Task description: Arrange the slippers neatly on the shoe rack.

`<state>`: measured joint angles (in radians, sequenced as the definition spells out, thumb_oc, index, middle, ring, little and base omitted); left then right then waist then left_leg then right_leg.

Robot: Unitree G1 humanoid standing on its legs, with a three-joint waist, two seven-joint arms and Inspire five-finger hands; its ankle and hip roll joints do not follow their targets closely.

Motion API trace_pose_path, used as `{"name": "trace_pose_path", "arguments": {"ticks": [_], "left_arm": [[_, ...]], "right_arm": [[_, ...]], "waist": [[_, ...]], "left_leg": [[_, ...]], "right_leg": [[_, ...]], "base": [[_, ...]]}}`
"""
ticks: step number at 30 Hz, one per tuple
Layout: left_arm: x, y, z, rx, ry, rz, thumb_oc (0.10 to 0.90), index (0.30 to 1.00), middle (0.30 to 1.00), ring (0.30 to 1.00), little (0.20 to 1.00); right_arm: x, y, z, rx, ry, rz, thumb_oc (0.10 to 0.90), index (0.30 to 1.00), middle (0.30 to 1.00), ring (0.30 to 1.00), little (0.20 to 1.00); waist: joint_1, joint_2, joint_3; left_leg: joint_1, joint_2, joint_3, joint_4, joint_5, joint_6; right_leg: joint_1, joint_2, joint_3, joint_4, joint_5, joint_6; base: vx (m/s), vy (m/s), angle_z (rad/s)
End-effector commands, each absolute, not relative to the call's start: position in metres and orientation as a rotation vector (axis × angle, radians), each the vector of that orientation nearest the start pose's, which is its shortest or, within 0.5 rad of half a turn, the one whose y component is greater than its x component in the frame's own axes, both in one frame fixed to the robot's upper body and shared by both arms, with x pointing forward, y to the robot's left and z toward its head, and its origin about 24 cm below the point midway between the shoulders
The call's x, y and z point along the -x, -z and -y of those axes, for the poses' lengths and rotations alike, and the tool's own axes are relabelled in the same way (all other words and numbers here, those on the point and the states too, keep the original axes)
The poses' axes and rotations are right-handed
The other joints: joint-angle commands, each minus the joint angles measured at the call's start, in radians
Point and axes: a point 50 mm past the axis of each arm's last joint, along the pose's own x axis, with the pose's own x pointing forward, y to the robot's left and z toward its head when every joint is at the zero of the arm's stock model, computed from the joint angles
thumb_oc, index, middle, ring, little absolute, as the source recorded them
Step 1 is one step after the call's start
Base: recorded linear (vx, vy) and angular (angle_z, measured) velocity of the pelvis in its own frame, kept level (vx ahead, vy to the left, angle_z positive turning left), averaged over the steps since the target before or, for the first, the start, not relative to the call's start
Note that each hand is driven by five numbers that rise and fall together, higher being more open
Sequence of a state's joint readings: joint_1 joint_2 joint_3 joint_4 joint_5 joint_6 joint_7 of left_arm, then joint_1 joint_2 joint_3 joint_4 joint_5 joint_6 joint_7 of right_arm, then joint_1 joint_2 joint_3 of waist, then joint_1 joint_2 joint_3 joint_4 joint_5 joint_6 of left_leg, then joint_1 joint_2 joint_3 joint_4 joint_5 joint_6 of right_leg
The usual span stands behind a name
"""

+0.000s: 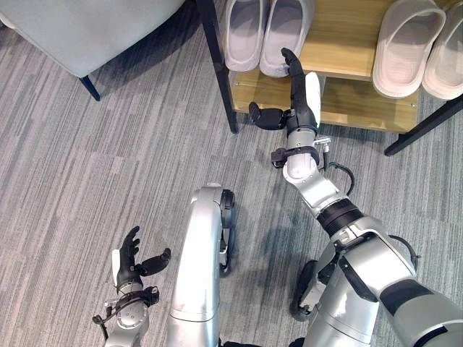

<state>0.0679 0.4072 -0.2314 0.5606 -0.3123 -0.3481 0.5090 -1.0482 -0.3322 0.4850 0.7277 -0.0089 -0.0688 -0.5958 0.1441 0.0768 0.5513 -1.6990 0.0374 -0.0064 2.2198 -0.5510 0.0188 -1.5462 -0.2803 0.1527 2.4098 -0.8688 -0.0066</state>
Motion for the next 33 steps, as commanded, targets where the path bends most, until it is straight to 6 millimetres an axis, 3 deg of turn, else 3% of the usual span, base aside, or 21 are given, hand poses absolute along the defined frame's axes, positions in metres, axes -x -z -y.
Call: {"name": "trace_pose_path", "arguments": {"ticks": [1, 3, 6, 10, 14, 17, 19, 20, 21, 22, 24, 26, 29, 31, 32, 33], "left_arm": [[-0.199, 0.025, -0.262, -0.283, -0.429, -0.151, 0.8, 0.9, 0.9, 0.9, 0.9], [-0.197, 0.026, -0.264, -0.295, -0.434, -0.158, 0.8, 0.9, 0.9, 0.9, 0.9], [-0.197, 0.026, -0.266, -0.342, -0.398, -0.17, 0.8, 0.9, 0.9, 0.9, 0.9], [-0.195, 0.035, -0.268, -0.364, -0.397, -0.223, 0.8, 0.9, 0.9, 0.9, 0.9], [-0.197, 0.041, -0.263, -0.338, -0.401, -0.258, 0.8, 0.9, 0.9, 0.9, 0.9], [-0.199, 0.042, -0.263, -0.31, -0.432, -0.263, 0.8, 0.9, 0.9, 0.9, 0.9], [-0.206, 0.042, -0.259, -0.295, -0.47, -0.254, 0.8, 0.9, 0.9, 0.9, 0.9], [-0.206, 0.042, -0.259, -0.296, -0.469, -0.255, 0.8, 0.9, 0.9, 0.9, 0.9], [-0.211, 0.042, -0.249, -0.271, -0.467, -0.238, 0.8, 0.9, 0.9, 0.9, 0.9], [-0.214, 0.035, -0.248, -0.267, -0.473, -0.197, 0.8, 0.9, 0.9, 0.9, 0.9], [-0.215, 0.025, -0.245, -0.307, -0.461, -0.128, 0.8, 0.9, 0.9, 0.9, 0.9], [-0.209, 0.025, -0.248, -0.421, -0.428, -0.134, 0.8, 0.9, 0.9, 0.9, 0.9], [-0.2, 0.03, -0.247, -0.617, -0.246, -0.159, 0.8, 0.9, 0.9, 0.9, 0.9], [-0.185, 0.039, -0.245, -0.606, -0.083, -0.223, 0.8, 0.9, 0.9, 0.9, 0.9], [-0.185, 0.038, -0.245, -0.605, -0.082, -0.224, 0.8, 0.9, 0.9, 0.9, 0.9], [-0.169, 0.046, -0.248, -0.585, 0.076, -0.315, 0.8, 0.9, 0.9, 0.9, 0.9]], "right_arm": [[-0.359, -0.325, 0.059, 0.592, 0.181, 1.047, 0.8, 0.9, 0.9, 0.9, 0.9], [-0.354, -0.329, 0.071, 0.713, 0.248, 1.12, 0.8, 0.9, 0.9, 0.9, 0.9], [-0.336, -0.345, 0.065, 0.869, 0.226, 1.266, 0.8, 0.9, 0.9, 0.9, 0.9], [-0.317, -0.348, 0.056, 0.784, 0.172, 1.318, 0.8, 0.9, 0.9, 0.9, 0.9], [-0.313, -0.318, 0.071, 0.717, 0.139, 1.238, 0.8, 0.9, 0.9, 0.9, 0.9], [-0.297, -0.29, 0.088, 0.632, 0.123, 1.203, 0.8, 0.9, 0.9, 0.9, 0.9], [-0.276, -0.24, 0.097, 0.358, 0.044, 1.052, 0.8, 0.9, 0.9, 0.9, 0.9], [-0.276, -0.24, 0.098, 0.359, 0.044, 1.05, 0.8, 0.9, 0.9, 0.9, 0.9], [-0.257, -0.207, 0.114, 0.339, 0.053, 0.963, 0.8, 0.9, 0.9, 0.9, 0.9], [-0.252, -0.192, 0.121, 0.351, 0.071, 0.913, 0.8, 0.9, 0.9, 0.9, 0.9], [-0.235, -0.175, 0.136, 0.346, 0.113, 0.867, 0.8, 0.9, 0.9, 0.9, 0.9], [-0.222, -0.16, 0.15, 0.413, 0.122, 0.814, 0.8, 0.9, 0.9, 0.9, 0.9], [-0.223, -0.143, 0.165, 0.521, 0.143, 0.736, 0.8, 0.9, 0.9, 0.9, 0.9], [-0.227, -0.137, 0.173, 0.562, 0.144, 0.699, 0.8, 0.9, 0.9, 0.9, 0.9], [-0.227, -0.137, 0.173, 0.562, 0.144, 0.698, 0.8, 0.9, 0.9, 0.9, 0.9], [-0.236, -0.123, 0.182, 0.598, 0.129, 0.609, 0.8, 0.9, 0.9, 0.9, 0.9]], "waist": [[0.059, 0.029, -0.031], [0.054, 0.03, -0.031], [0.05, 0.027, -0.032], [0.044, 0.002, -0.07], [0.018, -0.009, -0.1], [-0.004, -0.016, -0.122], [-0.026, -0.035, -0.134], [-0.026, -0.035, -0.136], [-0.049, -0.05, -0.159], [-0.056, -0.052, -0.178], [-0.076, -0.059, -0.212], [-0.087, -0.061, -0.243], [-0.107, -0.056, -0.282], [-0.111, -0.049, -0.299], [-0.111, -0.049, -0.298], [-0.11, -0.044, -0.305]], "left_leg": [[0.129, -0.014, -0.116, 0.195, -0.251, -0.023], [0.129, -0.017, -0.117, 0.193, -0.246, -0.024], [0.129, -0.02, -0.125, 0.194, -0.239, -0.027], [0.129, -0.028, -0.134, 0.19, -0.231, -0.034], [0.129, -0.034, -0.138, 0.175, -0.212, -0.039], [0.13, -0.036, -0.138, 0.159, -0.197, -0.043], [0.158, -0.032, -0.133, 0.093, -0.183, -0.045], [0.157, -0.034, -0.133, 0.091, -0.181, -0.045], [0.183, -0.027, -0.12, -0.02, -0.154, -0.045], [0.196, -0.02, -0.11, -0.089, -0.122, -0.045], [0.224, -0.007, -0.096, -0.23, -0.052, -0.04], [0.297, 0.017, -0.089, -0.372, -0.027, -0.033], [0.403, 0.048, -0.097, -0.558, 0.029, -0.032], [0.484, 0.068, -0.088, -0.674, 0.046, -0.031], [0.489, 0.068, -0.087, -0.681, 0.051, -0.03], [0.593, 0.087, -0.075, -0.814, 0.085, -0.031]], "right_leg": [[-0.024, 0.021, 0.14, 0.014, 0.123, -0.018], [-0.024, 0.022, 0.138, 0.011, 0.121, -0.02], [-0.024, 0.026, 0.136, 0.007, 0.121, -0.016], [-0.021, 0.032, 0.13, -0.001, 0.132, -0.007], [-0.006, 0.023, 0.12, -0.025, 0.142, -0.001], [0.001, 0.023, 0.117, -0.041, 0.15, 0.001], [0.038, 0.013, 0.094, -0.098, 0.16, 0.001], [0.038, 0.012, 0.094, -0.099, 0.162, 0.001], [0.071, -0.01, 0.05, -0.206, 0.171, -0.005], [0.088, -0.019, 0.026, -0.274, 0.183, -0.012], [0.12, -0.028, -0.029, -0.416, 0.205, -0.025], [0.179, -0.024, -0.073, -0.547, 0.219, -0.024], [0.277, -0.035, -0.133, -0.72, 0.256, -0.021], [0.348, -0.03, -0.154, -0.833, 0.287, -0.006], [0.353, -0.029, -0.156, -0.841, 0.293, -0.007], [0.455, -0.028, -0.186, -0.987, 0.337, 0.007]], "base": [[0.0, 0.0, 0.0], [0.0, 0.0, 0.0], [0.0, 0.0, 0.0], [0.01, -0.022, -0.04], [-0.01, -0.004, 0.04], [-0.03, -0.006, 0.08], [-0.05, -0.007, 0.01], [-0.06, 0.011, 0.09], [-0.06, 0.018, 0.12], [-0.13, 0.021, 0.21], [-0.14, 0.016, 0.21], [-0.07, 0.018, 0.08], [-0.06, 0.051, -0.14], [-0.04, 0.073, -0.13], [-0.03, 0.068, -0.24], [0.0, 0.05, -0.2]]}}
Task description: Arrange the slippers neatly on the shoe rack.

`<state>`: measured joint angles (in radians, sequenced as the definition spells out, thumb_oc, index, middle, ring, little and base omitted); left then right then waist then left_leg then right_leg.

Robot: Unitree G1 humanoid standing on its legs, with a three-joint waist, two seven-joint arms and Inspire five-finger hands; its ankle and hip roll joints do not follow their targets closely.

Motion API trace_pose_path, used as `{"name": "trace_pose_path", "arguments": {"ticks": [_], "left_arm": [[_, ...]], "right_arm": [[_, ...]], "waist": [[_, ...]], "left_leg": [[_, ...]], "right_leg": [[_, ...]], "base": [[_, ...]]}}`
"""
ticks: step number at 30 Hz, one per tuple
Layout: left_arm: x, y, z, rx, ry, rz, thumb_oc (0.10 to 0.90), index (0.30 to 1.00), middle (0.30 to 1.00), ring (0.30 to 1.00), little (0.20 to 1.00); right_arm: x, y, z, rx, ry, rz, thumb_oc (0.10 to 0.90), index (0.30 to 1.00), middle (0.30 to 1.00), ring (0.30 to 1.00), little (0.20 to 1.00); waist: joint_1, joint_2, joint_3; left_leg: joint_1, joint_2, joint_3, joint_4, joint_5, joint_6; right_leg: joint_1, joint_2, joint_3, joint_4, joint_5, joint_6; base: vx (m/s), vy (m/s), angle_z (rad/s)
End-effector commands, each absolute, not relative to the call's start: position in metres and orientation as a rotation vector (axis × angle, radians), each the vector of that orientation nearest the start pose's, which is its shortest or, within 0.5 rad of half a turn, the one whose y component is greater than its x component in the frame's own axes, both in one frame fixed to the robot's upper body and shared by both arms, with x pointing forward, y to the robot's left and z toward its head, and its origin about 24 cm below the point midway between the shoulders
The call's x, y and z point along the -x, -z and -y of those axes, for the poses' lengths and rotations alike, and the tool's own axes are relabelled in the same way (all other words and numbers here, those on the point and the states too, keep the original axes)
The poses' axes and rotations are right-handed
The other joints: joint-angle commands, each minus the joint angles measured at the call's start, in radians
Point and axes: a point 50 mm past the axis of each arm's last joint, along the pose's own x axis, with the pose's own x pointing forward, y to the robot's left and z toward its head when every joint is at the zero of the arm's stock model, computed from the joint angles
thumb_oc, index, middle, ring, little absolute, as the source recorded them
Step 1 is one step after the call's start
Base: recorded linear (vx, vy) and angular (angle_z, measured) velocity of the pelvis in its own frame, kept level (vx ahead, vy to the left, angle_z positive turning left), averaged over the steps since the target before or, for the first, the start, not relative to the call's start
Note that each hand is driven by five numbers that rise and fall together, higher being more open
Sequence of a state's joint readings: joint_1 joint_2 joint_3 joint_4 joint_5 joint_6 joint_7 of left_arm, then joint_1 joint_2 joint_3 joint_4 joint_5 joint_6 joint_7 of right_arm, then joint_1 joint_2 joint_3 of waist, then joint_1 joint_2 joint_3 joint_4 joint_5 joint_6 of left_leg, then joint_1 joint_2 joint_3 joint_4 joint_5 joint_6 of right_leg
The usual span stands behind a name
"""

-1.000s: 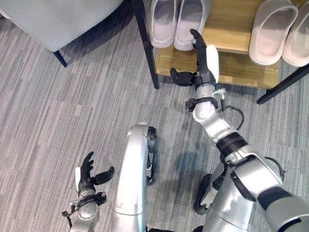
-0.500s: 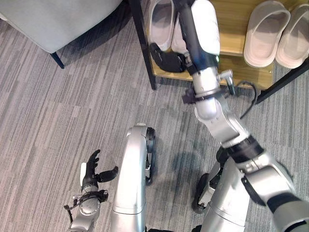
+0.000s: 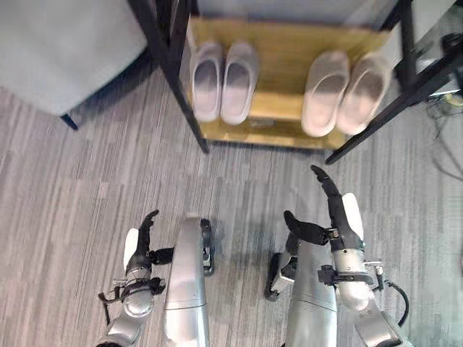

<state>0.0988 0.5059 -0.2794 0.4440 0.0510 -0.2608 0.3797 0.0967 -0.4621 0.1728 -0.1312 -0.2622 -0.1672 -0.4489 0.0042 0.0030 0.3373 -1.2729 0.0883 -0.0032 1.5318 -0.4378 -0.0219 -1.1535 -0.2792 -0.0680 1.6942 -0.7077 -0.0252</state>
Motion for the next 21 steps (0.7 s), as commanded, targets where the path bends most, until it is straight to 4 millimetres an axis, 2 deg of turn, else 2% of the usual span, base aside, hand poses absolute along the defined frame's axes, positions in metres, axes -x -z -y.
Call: {"name": "trace_pose_path", "arguments": {"ticks": [1, 3, 6, 7, 8, 9, 10, 11, 15, 16, 17, 18, 19, 20, 21], "left_arm": [[-0.16, 0.053, -0.248, -0.618, 0.174, -0.374, 0.8, 0.9, 0.9, 0.9, 0.9], [-0.14, 0.073, -0.244, -0.682, 0.367, -0.513, 0.8, 0.9, 0.9, 0.9, 0.9], [-0.115, 0.102, -0.239, -0.741, 0.502, -0.669, 0.8, 0.9, 0.9, 0.9, 0.9], [-0.101, 0.114, -0.239, -0.781, 0.549, -0.752, 0.8, 0.9, 0.9, 0.9, 0.9], [-0.101, 0.115, -0.238, -0.782, 0.551, -0.751, 0.8, 0.9, 0.9, 0.9, 0.9], [-0.084, 0.127, -0.238, -0.803, 0.581, -0.838, 0.8, 0.9, 0.9, 0.9, 0.9], [-0.05, 0.148, -0.247, -0.884, 0.561, -1.036, 0.8, 0.9, 0.9, 0.9, 0.9], [-0.035, 0.155, -0.253, -0.941, 0.509, -1.129, 0.8, 0.9, 0.9, 0.9, 0.9], [-0.041, 0.158, -0.26, -0.984, 0.32, -1.161, 0.8, 0.9, 0.9, 0.9, 0.9], [-0.041, 0.158, -0.26, -0.984, 0.32, -1.161, 0.8, 0.9, 0.9, 0.9, 0.9], [-0.063, 0.152, -0.264, -0.968, 0.179, -1.084, 0.8, 0.9, 0.9, 0.9, 0.9], [-0.072, 0.15, -0.264, -0.927, 0.112, -1.055, 0.8, 0.9, 0.9, 0.9, 0.9], [-0.073, 0.15, -0.264, -0.927, 0.111, -1.054, 0.8, 0.9, 0.9, 0.9, 0.9], [-0.1, 0.14, -0.265, -0.892, 0.018, -0.935, 0.8, 0.9, 0.9, 0.9, 0.9], [-0.113, 0.135, -0.262, -0.86, -0.015, -0.871, 0.8, 0.9, 0.9, 0.9, 0.9]], "right_arm": [[-0.239, -0.117, 0.187, 0.605, 0.128, 0.57, 0.8, 0.9, 0.9, 0.9, 0.9], [-0.246, -0.097, 0.196, 0.603, 0.123, 0.451, 0.8, 0.9, 0.9, 0.9, 0.9], [-0.245, -0.077, 0.208, 0.569, 0.144, 0.339, 0.8, 0.9, 0.9, 0.9, 0.9], [-0.243, -0.07, 0.212, 0.553, 0.161, 0.299, 0.8, 0.9, 0.9, 0.9, 0.9], [-0.243, -0.07, 0.213, 0.555, 0.161, 0.299, 0.8, 0.9, 0.9, 0.9, 0.9], [-0.239, -0.061, 0.218, 0.553, 0.169, 0.256, 0.8, 0.9, 0.9, 0.9, 0.9], [-0.23, -0.044, 0.223, 0.543, 0.169, 0.176, 0.8, 0.9, 0.9, 0.9, 0.9], [-0.223, -0.035, 0.225, 0.54, 0.172, 0.136, 0.8, 0.9, 0.9, 0.9, 0.9], [-0.208, -0.018, 0.23, 0.548, 0.155, 0.055, 0.8, 0.9, 0.9, 0.9, 0.9], [-0.208, -0.018, 0.23, 0.548, 0.155, 0.055, 0.8, 0.9, 0.9, 0.9, 0.9], [-0.202, -0.005, 0.231, 0.522, 0.164, -0.001, 0.8, 0.9, 0.9, 0.9, 0.9], [-0.2, 0.004, 0.233, 0.511, 0.173, -0.05, 0.8, 0.9, 0.9, 0.9, 0.9], [-0.2, 0.004, 0.233, 0.511, 0.173, -0.048, 0.8, 0.9, 0.9, 0.9, 0.9], [-0.194, 0.019, 0.235, 0.492, 0.182, -0.126, 0.8, 0.9, 0.9, 0.9, 0.9], [-0.191, 0.028, 0.234, 0.489, 0.177, -0.169, 0.8, 0.9, 0.9, 0.9, 0.9]], "waist": [[0.029, 0.034, -0.1], [0.023, 0.035, -0.112], [0.002, 0.036, -0.134], [-0.006, 0.034, -0.146], [-0.007, 0.035, -0.141], [-0.014, 0.035, -0.151], [-0.024, 0.027, -0.194], [-0.028, 0.026, -0.211], [-0.043, 0.027, -0.249], [-0.043, 0.027, -0.248], [-0.037, 0.025, -0.267], [-0.033, 0.027, -0.277], [-0.034, 0.026, -0.275], [-0.026, 0.027, -0.302], [-0.022, 0.026, -0.31]], "left_leg": [[0.212, 0.044, -0.071, -0.189, -0.019, 0.005], [0.342, 0.049, -0.046, -0.337, 0.011, 0.003], [0.505, 0.038, -0.014, -0.529, 0.063, -0.005], [0.549, 0.035, -0.002, -0.604, 0.108, -0.004], [0.562, 0.034, -0.001, -0.619, 0.115, -0.004], [0.63, 0.03, 0.005, -0.692, 0.138, -0.007], [0.736, 0.033, 0.019, -0.829, 0.182, -0.018], [0.805, 0.033, 0.031, -0.909, 0.208, -0.026], [0.999, 0.023, 0.068, -1.156, 0.301, -0.048], [1.001, 0.023, 0.068, -1.16, 0.302, -0.048], [1.068, 0.009, 0.075, -1.274, 0.349, -0.055], [1.116, -0.003, 0.084, -1.335, 0.362, -0.056], [1.12, -0.004, 0.084, -1.343, 0.37, -0.055], [1.176, -0.017, 0.092, -1.443, 0.403, -0.053], [1.205, -0.021, 0.092, -1.49, 0.422, -0.052]], "right_leg": [[0.105, -0.025, 0.025, -0.334, 0.187, 0.038], [0.226, -0.012, -0.005, -0.492, 0.236, 0.061], [0.389, 0.005, -0.049, -0.692, 0.299, 0.089], [0.429, 0.01, -0.069, -0.754, 0.346, 0.094], [0.442, 0.011, -0.072, -0.767, 0.353, 0.094], [0.514, 0.019, -0.081, -0.845, 0.385, 0.103], [0.62, 0.032, -0.096, -0.973, 0.422, 0.109], [0.688, 0.043, -0.106, -1.044, 0.45, 0.118], [0.868, 0.08, -0.128, -1.283, 0.555, 0.14], [0.87, 0.08, -0.129, -1.286, 0.556, 0.14], [0.925, 0.085, -0.149, -1.384, 0.601, 0.151], [0.962, 0.093, -0.153, -1.431, 0.622, 0.16], [0.966, 0.093, -0.154, -1.438, 0.628, 0.16], [1.014, 0.105, -0.163, -1.521, 0.657, 0.168], [1.039, 0.115, -0.166, -1.561, 0.672, 0.173]], "base": [[0.01, 0.065, -0.13], [0.06, 0.041, -0.13], [0.11, 0.022, -0.17], [0.04, 0.035, -0.05], [0.05, 0.026, -0.1], [0.25, -0.008, -0.1], [0.35, -0.01, -0.06], [0.36, -0.02, -0.01], [0.17, -0.007, -0.06], [0.09, -0.004, -0.03], [0.1, 0.005, -0.06], [0.09, 0.007, -0.07], [0.09, 0.024, 0.09], [0.07, 0.014, 0.09], [0.08, 0.012, 0.09]]}}
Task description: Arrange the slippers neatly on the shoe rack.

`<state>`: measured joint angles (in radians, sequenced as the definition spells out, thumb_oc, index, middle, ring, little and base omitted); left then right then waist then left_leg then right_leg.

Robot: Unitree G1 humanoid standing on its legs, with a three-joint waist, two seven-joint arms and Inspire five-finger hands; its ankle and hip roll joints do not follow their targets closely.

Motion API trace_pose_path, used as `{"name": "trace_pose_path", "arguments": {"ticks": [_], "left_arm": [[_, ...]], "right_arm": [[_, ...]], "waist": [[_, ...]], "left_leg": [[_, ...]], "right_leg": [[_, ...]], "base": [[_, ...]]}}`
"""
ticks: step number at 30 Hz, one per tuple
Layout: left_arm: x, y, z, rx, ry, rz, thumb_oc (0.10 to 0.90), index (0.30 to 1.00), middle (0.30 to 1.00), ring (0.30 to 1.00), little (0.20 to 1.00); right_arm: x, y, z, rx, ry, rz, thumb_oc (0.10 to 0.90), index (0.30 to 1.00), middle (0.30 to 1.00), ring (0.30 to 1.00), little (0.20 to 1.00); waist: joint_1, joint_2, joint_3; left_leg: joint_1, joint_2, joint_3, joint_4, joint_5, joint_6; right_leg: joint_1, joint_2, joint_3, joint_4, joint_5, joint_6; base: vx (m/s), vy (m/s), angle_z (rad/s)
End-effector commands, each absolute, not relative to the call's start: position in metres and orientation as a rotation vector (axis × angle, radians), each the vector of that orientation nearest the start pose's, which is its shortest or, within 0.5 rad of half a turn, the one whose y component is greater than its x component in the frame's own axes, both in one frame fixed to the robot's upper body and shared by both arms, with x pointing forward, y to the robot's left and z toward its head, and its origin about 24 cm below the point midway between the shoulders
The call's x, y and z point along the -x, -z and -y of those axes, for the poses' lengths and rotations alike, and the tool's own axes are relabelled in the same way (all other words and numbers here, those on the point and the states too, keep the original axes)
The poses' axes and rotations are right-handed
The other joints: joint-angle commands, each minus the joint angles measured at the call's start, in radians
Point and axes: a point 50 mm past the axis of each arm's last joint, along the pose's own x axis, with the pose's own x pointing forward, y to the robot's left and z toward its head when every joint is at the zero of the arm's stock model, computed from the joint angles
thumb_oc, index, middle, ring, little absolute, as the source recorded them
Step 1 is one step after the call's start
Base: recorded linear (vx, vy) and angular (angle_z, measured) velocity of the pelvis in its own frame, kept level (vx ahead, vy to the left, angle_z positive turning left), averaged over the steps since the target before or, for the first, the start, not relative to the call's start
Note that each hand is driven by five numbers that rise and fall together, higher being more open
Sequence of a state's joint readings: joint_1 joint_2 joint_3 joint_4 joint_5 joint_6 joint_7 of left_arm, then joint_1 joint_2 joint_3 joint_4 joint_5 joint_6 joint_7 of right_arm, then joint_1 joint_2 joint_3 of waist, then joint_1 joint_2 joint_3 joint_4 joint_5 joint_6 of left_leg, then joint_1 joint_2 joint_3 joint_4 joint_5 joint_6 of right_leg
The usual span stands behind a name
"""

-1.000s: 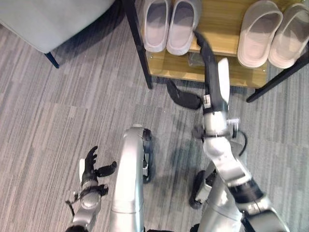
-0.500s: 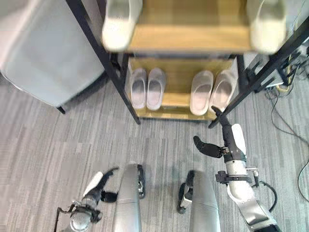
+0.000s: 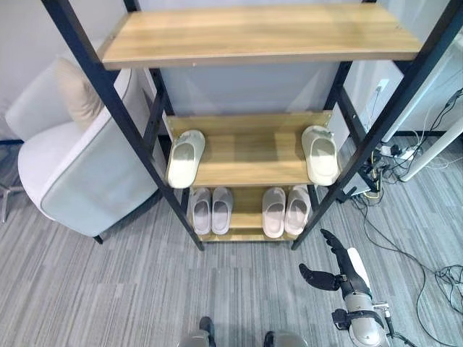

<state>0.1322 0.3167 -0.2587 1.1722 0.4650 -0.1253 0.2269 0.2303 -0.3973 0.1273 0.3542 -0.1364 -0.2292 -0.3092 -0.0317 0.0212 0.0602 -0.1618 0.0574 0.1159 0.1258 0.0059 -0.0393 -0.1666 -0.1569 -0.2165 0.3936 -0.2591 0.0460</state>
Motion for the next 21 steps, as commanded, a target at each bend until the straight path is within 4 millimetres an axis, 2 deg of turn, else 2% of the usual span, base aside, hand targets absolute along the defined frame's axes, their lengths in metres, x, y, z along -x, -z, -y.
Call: {"name": "trace_pose_path", "arguments": {"ticks": [1, 2, 3, 5, 6, 7, 9, 11, 13, 16, 17, 18, 20, 21], "left_arm": [[-0.113, 0.135, -0.262, -0.86, -0.016, -0.872, 0.8, 0.9, 0.9, 0.9, 0.9], [-0.133, 0.126, -0.254, -0.825, -0.039, -0.766, 0.8, 0.9, 0.9, 0.9, 0.9], [-0.133, 0.126, -0.254, -0.825, -0.039, -0.767, 0.8, 0.9, 0.9, 0.9, 0.9], [-0.162, 0.112, -0.236, -0.756, -0.055, -0.615, 0.8, 0.9, 0.9, 0.9, 0.9], [-0.162, 0.112, -0.236, -0.756, -0.055, -0.616, 0.8, 0.9, 0.9, 0.9, 0.9], [-0.177, 0.103, -0.222, -0.71, -0.041, -0.531, 0.8, 0.9, 0.9, 0.9, 0.9], [-0.191, 0.092, -0.21, -0.676, -0.001, -0.444, 0.8, 0.9, 0.9, 0.9, 0.9], [-0.207, 0.066, -0.197, -0.655, 0.048, -0.274, 0.8, 0.9, 0.9, 0.9, 0.9], [-0.214, 0.047, -0.188, -0.577, 0.054, -0.174, 0.8, 0.9, 0.9, 0.9, 0.9], [-0.211, 0.025, -0.176, -0.497, 0.111, -0.06, 0.8, 0.9, 0.9, 0.9, 0.9], [-0.211, 0.025, -0.176, -0.497, 0.112, -0.061, 0.8, 0.9, 0.9, 0.9, 0.9], [-0.213, 0.012, -0.169, -0.455, 0.139, 0.003, 0.8, 0.9, 0.9, 0.9, 0.9], [-0.216, 0.003, -0.165, -0.444, 0.157, 0.039, 0.8, 0.9, 0.9, 0.9, 0.9], [-0.222, -0.009, -0.156, -0.447, 0.209, 0.105, 0.8, 0.9, 0.9, 0.9, 0.9]], "right_arm": [[-0.192, 0.028, 0.234, 0.488, 0.176, -0.169, 0.8, 0.9, 0.9, 0.9, 0.9], [-0.185, 0.041, 0.233, 0.489, 0.16, -0.234, 0.8, 0.9, 0.9, 0.9, 0.9], [-0.185, 0.042, 0.233, 0.489, 0.16, -0.235, 0.8, 0.9, 0.9, 0.9, 0.9], [-0.171, 0.064, 0.231, 0.503, 0.124, -0.344, 0.8, 0.9, 0.9, 0.9, 0.9], [-0.171, 0.064, 0.231, 0.502, 0.124, -0.343, 0.8, 0.9, 0.9, 0.9, 0.9], [-0.163, 0.077, 0.23, 0.52, 0.105, -0.416, 0.8, 0.9, 0.9, 0.9, 0.9], [-0.155, 0.088, 0.229, 0.523, 0.099, -0.481, 0.8, 0.9, 0.9, 0.9, 0.9], [-0.149, 0.096, 0.23, 0.534, 0.101, -0.523, 0.8, 0.9, 0.9, 0.9, 0.9], [-0.142, 0.101, 0.23, 0.537, 0.112, -0.558, 0.8, 0.9, 0.9, 0.9, 0.9], [-0.129, 0.111, 0.232, 0.527, 0.134, -0.625, 0.8, 0.9, 0.9, 0.9, 0.9], [-0.128, 0.111, 0.232, 0.526, 0.134, -0.626, 0.8, 0.9, 0.9, 0.9, 0.9], [-0.124, 0.115, 0.231, 0.499, 0.152, -0.652, 0.8, 0.9, 0.9, 0.9, 0.9], [-0.124, 0.115, 0.23, 0.493, 0.153, -0.655, 0.8, 0.9, 0.9, 0.9, 0.9], [-0.124, 0.115, 0.228, 0.496, 0.143, -0.655, 0.8, 0.9, 0.9, 0.9, 0.9]], "waist": [[0.014, 0.008, -0.03], [0.02, 0.004, -0.051], [0.02, 0.004, -0.05], [0.026, -0.005, -0.07], [0.026, -0.006, -0.069], [0.027, -0.012, -0.08], [0.024, -0.015, -0.082], [0.022, -0.017, -0.08], [0.023, -0.019, -0.078], [0.023, -0.02, -0.074], [0.024, -0.02, -0.072], [0.022, -0.019, -0.068], [0.021, -0.019, -0.064], [0.015, -0.016, -0.06]], "left_leg": [[0.101, 0.01, -0.027, -0.092, -0.018, -0.035], [0.141, 0.003, -0.024, -0.157, 0.0, -0.032], [0.146, 0.004, -0.023, -0.162, 0.003, -0.032], [0.184, -0.003, -0.023, -0.213, 0.014, -0.031], [0.185, -0.003, -0.023, -0.213, 0.014, -0.031], [0.189, -0.005, -0.025, -0.213, 0.009, -0.03], [0.189, -0.004, -0.028, -0.213, 0.008, -0.031], [0.185, -0.005, -0.027, -0.213, 0.007, -0.033], [0.184, -0.008, -0.027, -0.213, 0.003, -0.035], [0.204, -0.007, -0.023, -0.213, -0.008, -0.034], [0.206, -0.006, -0.022, -0.213, -0.009, -0.034], [0.218, -0.005, -0.02, -0.213, -0.012, -0.034], [0.223, -0.003, -0.018, -0.213, -0.014, -0.035], [0.228, 0.001, -0.012, -0.213, -0.017, -0.037]], "right_leg": [[0.058, -0.006, -0.018, -0.266, 0.226, 0.102], [0.103, 0.008, -0.02, -0.326, 0.236, 0.106], [0.107, 0.009, -0.02, -0.33, 0.238, 0.106], [0.158, 0.021, -0.02, -0.396, 0.251, 0.106], [0.16, 0.022, -0.02, -0.399, 0.252, 0.106], [0.185, 0.027, -0.023, -0.428, 0.252, 0.104], [0.203, 0.03, -0.02, -0.45, 0.254, 0.102], [0.212, 0.031, -0.02, -0.467, 0.258, 0.103], [0.219, 0.03, -0.025, -0.474, 0.256, 0.104], [0.243, 0.033, -0.016, -0.481, 0.252, 0.104], [0.246, 0.033, -0.015, -0.481, 0.252, 0.104], [0.256, 0.033, -0.012, -0.481, 0.246, 0.104], [0.259, 0.035, -0.012, -0.481, 0.243, 0.104], [0.259, 0.037, -0.007, -0.481, 0.237, 0.104]], "base": [[0.06, 0.002, -0.04], [0.05, -0.001, -0.05], [0.06, -0.005, -0.05], [0.02, -0.017, -0.07], [-0.01, -0.037, -0.07], [-0.01, -0.036, -0.03], [-0.03, -0.036, 0.03], [-0.04, -0.026, 0.1], [-0.02, -0.012, 0.03], [0.0, 0.0, 0.0], [0.03, -0.032, -0.02], [0.01, -0.043, -0.01], [-0.01, -0.05, -0.02], [-0.02, -0.053, -0.08]]}}
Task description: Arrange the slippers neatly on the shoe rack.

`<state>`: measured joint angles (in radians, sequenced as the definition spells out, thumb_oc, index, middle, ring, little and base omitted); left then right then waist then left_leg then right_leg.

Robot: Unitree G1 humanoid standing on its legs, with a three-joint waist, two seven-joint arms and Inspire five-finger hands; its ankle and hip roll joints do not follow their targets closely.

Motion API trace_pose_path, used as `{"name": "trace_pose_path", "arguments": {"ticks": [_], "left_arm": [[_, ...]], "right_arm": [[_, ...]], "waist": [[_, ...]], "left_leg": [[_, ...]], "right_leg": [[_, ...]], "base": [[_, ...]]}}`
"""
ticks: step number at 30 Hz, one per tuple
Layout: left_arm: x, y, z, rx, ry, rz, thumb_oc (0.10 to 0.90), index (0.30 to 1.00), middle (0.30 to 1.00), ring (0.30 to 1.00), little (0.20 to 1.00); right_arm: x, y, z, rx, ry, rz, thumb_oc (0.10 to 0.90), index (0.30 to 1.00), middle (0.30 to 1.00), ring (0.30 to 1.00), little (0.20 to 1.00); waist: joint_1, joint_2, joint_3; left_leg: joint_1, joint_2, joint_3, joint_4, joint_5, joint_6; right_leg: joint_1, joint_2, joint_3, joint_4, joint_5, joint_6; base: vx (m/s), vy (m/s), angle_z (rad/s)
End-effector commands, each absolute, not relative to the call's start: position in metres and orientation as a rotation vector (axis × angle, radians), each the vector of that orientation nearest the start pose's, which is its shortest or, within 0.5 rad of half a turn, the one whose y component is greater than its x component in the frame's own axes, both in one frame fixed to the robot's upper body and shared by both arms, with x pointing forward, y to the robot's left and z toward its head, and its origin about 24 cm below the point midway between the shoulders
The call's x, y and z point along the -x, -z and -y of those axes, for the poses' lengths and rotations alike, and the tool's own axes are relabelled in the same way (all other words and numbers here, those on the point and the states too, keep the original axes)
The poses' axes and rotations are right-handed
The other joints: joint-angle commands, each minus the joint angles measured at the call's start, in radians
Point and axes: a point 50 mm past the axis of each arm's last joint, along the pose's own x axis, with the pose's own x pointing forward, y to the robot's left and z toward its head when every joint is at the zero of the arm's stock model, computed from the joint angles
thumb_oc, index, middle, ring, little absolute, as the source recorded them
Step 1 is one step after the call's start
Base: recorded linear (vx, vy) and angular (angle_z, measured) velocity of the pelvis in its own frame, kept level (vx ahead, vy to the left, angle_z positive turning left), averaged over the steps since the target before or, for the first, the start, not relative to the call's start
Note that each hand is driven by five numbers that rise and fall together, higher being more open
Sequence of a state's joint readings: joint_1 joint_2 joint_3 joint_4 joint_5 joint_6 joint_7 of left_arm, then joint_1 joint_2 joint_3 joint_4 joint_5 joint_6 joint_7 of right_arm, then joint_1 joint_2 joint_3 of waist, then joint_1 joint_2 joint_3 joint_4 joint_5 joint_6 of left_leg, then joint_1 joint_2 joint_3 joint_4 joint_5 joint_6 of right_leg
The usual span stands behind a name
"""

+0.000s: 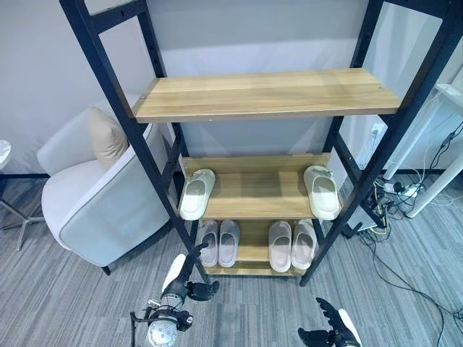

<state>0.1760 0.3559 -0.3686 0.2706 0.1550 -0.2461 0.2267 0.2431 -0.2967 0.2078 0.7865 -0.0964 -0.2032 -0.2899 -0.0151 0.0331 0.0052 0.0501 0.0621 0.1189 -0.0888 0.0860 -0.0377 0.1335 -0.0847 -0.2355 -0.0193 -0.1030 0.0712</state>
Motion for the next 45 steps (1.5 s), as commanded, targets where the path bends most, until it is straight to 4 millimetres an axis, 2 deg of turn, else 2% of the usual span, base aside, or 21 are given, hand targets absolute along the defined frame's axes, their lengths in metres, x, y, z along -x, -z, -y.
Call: {"name": "trace_pose_path", "arguments": {"ticks": [1, 6, 8, 9, 10, 13, 18, 20, 21, 25, 27, 29, 30, 31, 32, 34, 36, 38, 41, 43, 45], "left_arm": [[-0.224, -0.013, -0.152, -0.452, 0.228, 0.126, 0.8, 0.9, 0.9, 0.9, 0.9], [-0.245, -0.032, -0.132, -0.528, 0.271, 0.244, 0.8, 0.9, 0.9, 0.9, 0.9], [-0.256, -0.055, -0.124, -0.556, 0.285, 0.371, 0.8, 0.9, 0.9, 0.9, 0.9], [-0.256, -0.056, -0.124, -0.557, 0.285, 0.372, 0.8, 0.9, 0.9, 0.9, 0.9], [-0.265, -0.068, -0.121, -0.645, 0.293, 0.453, 0.8, 0.9, 0.9, 0.9, 0.9], [-0.28, -0.081, -0.119, -0.752, 0.273, 0.536, 0.8, 0.9, 0.9, 0.9, 0.9], [-0.318, -0.108, -0.138, -0.896, 0.085, 0.596, 0.8, 0.9, 0.9, 0.9, 0.9], [-0.321, -0.113, -0.142, -0.917, 0.056, 0.61, 0.8, 0.9, 0.9, 0.9, 0.9], [-0.325, -0.12, -0.152, -0.959, 0.003, 0.625, 0.8, 0.9, 0.9, 0.9, 0.9], [-0.331, -0.124, -0.18, -1.037, -0.082, 0.591, 0.8, 0.9, 0.9, 0.9, 0.9], [-0.332, -0.127, -0.189, -1.076, -0.1, 0.589, 0.8, 0.9, 0.9, 0.9, 0.9], [-0.333, -0.129, -0.199, -1.098, -0.136, 0.578, 0.8, 0.9, 0.9, 0.9, 0.9], [-0.333, -0.13, -0.199, -1.099, -0.137, 0.578, 0.8, 0.9, 0.9, 0.9, 0.9], [-0.33, -0.131, -0.205, -1.096, -0.161, 0.575, 0.8, 0.9, 0.9, 0.9, 0.9], [-0.326, -0.13, -0.209, -1.087, -0.174, 0.576, 0.8, 0.9, 0.9, 0.9, 0.9], [-0.322, -0.131, -0.212, -1.059, -0.186, 0.58, 0.8, 0.9, 0.9, 0.9, 0.9], [-0.314, -0.128, -0.218, -1.071, -0.204, 0.578, 0.8, 0.9, 0.9, 0.9, 0.9], [-0.31, -0.125, -0.22, -1.111, -0.219, 0.582, 0.8, 0.9, 0.9, 0.9, 0.9], [-0.303, -0.119, -0.217, -1.1, -0.216, 0.575, 0.8, 0.9, 0.9, 0.9, 0.9], [-0.3, -0.123, -0.223, -1.145, -0.237, 0.587, 0.8, 0.9, 0.9, 0.9, 0.9], [-0.302, -0.126, -0.226, -1.174, -0.249, 0.592, 0.8, 0.9, 0.9, 0.9, 0.9]], "right_arm": [[-0.123, 0.116, 0.228, 0.5, 0.139, -0.66, 0.8, 0.9, 0.9, 0.9, 0.9], [-0.121, 0.117, 0.228, 0.497, 0.137, -0.667, 0.8, 0.9, 0.9, 0.9, 0.9], [-0.118, 0.117, 0.227, 0.49, 0.133, -0.668, 0.8, 0.9, 0.9, 0.9, 0.9], [-0.118, 0.117, 0.227, 0.489, 0.134, -0.668, 0.8, 0.9, 0.9, 0.9, 0.9], [-0.117, 0.117, 0.229, 0.496, 0.131, -0.667, 0.8, 0.9, 0.9, 0.9, 0.9], [-0.118, 0.115, 0.232, 0.504, 0.133, -0.656, 0.8, 0.9, 0.9, 0.9, 0.9], [-0.119, 0.11, 0.244, 0.526, 0.161, -0.64, 0.8, 0.9, 0.9, 0.9, 0.9], [-0.12, 0.108, 0.246, 0.526, 0.169, -0.63, 0.8, 0.9, 0.9, 0.9, 0.9], [-0.117, 0.108, 0.249, 0.532, 0.178, -0.637, 0.8, 0.9, 0.9, 0.9, 0.9], [-0.115, 0.112, 0.247, 0.516, 0.181, -0.661, 0.8, 0.9, 0.9, 0.9, 0.9], [-0.117, 0.11, 0.243, 0.516, 0.152, -0.64, 0.8, 0.9, 0.9, 0.9, 0.9], [-0.115, 0.112, 0.244, 0.535, 0.131, -0.656, 0.8, 0.9, 0.9, 0.9, 0.9], [-0.115, 0.112, 0.244, 0.535, 0.131, -0.655, 0.8, 0.9, 0.9, 0.9, 0.9], [-0.119, 0.112, 0.249, 0.55, 0.157, -0.664, 0.8, 0.9, 0.9, 0.9, 0.9], [-0.121, 0.111, 0.249, 0.55, 0.164, -0.655, 0.8, 0.9, 0.9, 0.9, 0.9], [-0.127, 0.108, 0.25, 0.541, 0.188, -0.639, 0.8, 0.9, 0.9, 0.9, 0.9], [-0.138, 0.105, 0.248, 0.536, 0.197, -0.611, 0.8, 0.9, 0.9, 0.9, 0.9], [-0.139, 0.106, 0.245, 0.522, 0.213, -0.612, 0.8, 0.9, 0.9, 0.9, 0.9], [-0.139, 0.107, 0.24, 0.467, 0.24, -0.609, 0.8, 0.9, 0.9, 0.9, 0.9], [-0.147, 0.106, 0.23, 0.442, 0.214, -0.588, 0.8, 0.9, 0.9, 0.9, 0.9], [-0.151, 0.104, 0.225, 0.446, 0.182, -0.571, 0.8, 0.9, 0.9, 0.9, 0.9]], "waist": [[-0.003, -0.027, -0.003], [-0.021, -0.022, -0.001], [-0.036, -0.017, 0.002], [-0.036, -0.017, 0.003], [-0.049, -0.011, 0.005], [-0.064, -0.004, 0.011], [-0.101, 0.019, 0.021], [-0.106, 0.025, 0.02], [-0.115, 0.036, 0.027], [-0.125, 0.056, 0.044], [-0.121, 0.039, 0.07], [-0.103, 0.021, 0.091], [-0.105, 0.02, 0.092], [-0.077, 0.015, 0.103], [-0.067, 0.015, 0.095], [-0.051, 0.011, 0.098], [-0.023, 0.03, 0.087], [-0.015, 0.029, 0.069], [-0.002, 0.015, 0.054], [-0.003, 0.01, 0.075], [-0.013, 0.019, 0.099]], "left_leg": [[0.019, -0.002, -0.011, 0.002, -0.099, -0.039], [0.029, 0.007, -0.003, 0.002, -0.1, -0.044], [0.03, 0.012, 0.002, 0.002, -0.096, -0.047], [0.031, 0.013, 0.002, 0.002, -0.096, -0.047], [0.03, 0.018, 0.007, 0.002, -0.091, -0.051], [0.025, 0.025, 0.013, 0.002, -0.084, -0.058], [0.002, 0.04, 0.025, 0.002, -0.06, -0.07], [-0.003, 0.043, 0.027, 0.002, -0.057, -0.073], [-0.004, 0.05, 0.029, 0.002, -0.051, -0.076], [0.016, 0.07, 0.049, 0.01, -0.04, -0.091], [-0.025, 0.084, 0.05, 0.135, -0.064, -0.099], [-0.075, 0.068, 0.045, 0.241, -0.057, -0.093], [-0.08, 0.068, 0.043, 0.251, -0.061, -0.092], [-0.143, -0.022, 0.015, 0.271, -0.089, -0.061], [-0.174, -0.064, 0.014, 0.257, -0.091, -0.046], [-0.247, -0.091, 0.045, 0.245, -0.058, -0.04], [-0.206, -0.118, 0.005, 0.176, -0.054, -0.008], [-0.183, -0.13, -0.019, 0.153, -0.06, 0.01], [-0.122, -0.123, -0.015, 0.131, -0.088, 0.037], [-0.096, -0.108, -0.006, 0.133, -0.109, 0.049], [-0.089, -0.088, -0.011, 0.152, -0.12, 0.059]], "right_leg": [[-0.039, -0.033, 0.014, -0.068, 0.079, 0.078], [-0.029, -0.027, 0.021, -0.068, 0.071, 0.075], [-0.027, -0.022, 0.025, -0.068, 0.068, 0.072], [-0.027, -0.021, 0.025, -0.068, 0.067, 0.072], [-0.029, -0.015, 0.028, -0.068, 0.066, 0.071], [-0.035, -0.008, 0.033, -0.068, 0.064, 0.068], [-0.064, 0.005, 0.043, -0.068, 0.068, 0.062], [-0.07, 0.008, 0.046, -0.068, 0.069, 0.06], [-0.076, 0.014, 0.054, -0.068, 0.069, 0.056], [-0.077, 0.027, 0.081, -0.064, 0.057, 0.046], [-0.068, 0.022, 0.09, -0.057, 0.055, 0.036], [-0.048, 0.007, 0.087, -0.052, 0.052, 0.029], [-0.049, 0.006, 0.085, -0.052, 0.052, 0.029], [-0.037, -0.004, 0.082, -0.055, 0.047, 0.028], [-0.038, -0.002, 0.087, -0.06, 0.051, 0.029], [-0.026, 0.01, 0.104, -0.066, 0.054, 0.03], [-0.027, 0.042, 0.14, -0.066, 0.043, 0.03], [-0.017, 0.05, 0.144, -0.056, 0.026, 0.024], [-0.021, 0.053, 0.141, 0.058, -0.02, 0.014], [-0.098, 0.052, 0.146, 0.231, -0.029, 0.058], [-0.186, 0.045, 0.161, 0.4, -0.003, 0.106]], "base": [[-0.02, -0.071, -0.12], [0.0, -0.057, -0.09], [0.0, -0.09, -0.01], [0.0, -0.099, -0.03], [0.0, -0.05, -0.05], [-0.01, -0.081, -0.06], [-0.01, -0.085, -0.11], [0.02, -0.06, -0.12], [0.01, -0.078, -0.09], [0.03, -0.115, -0.17], [-0.01, -0.178, -0.3], [0.03, -0.134, -0.17], [0.06, -0.071, -0.2], [0.07, -0.038, -0.09], [0.11, -0.069, 0.01], [0.1, -0.037, -0.09], [0.15, 0.047, -0.35], [0.17, 0.05, -0.81], [0.18, 0.049, -0.09], [0.06, 0.062, -0.02], [-0.01, 0.032, -0.1]]}}
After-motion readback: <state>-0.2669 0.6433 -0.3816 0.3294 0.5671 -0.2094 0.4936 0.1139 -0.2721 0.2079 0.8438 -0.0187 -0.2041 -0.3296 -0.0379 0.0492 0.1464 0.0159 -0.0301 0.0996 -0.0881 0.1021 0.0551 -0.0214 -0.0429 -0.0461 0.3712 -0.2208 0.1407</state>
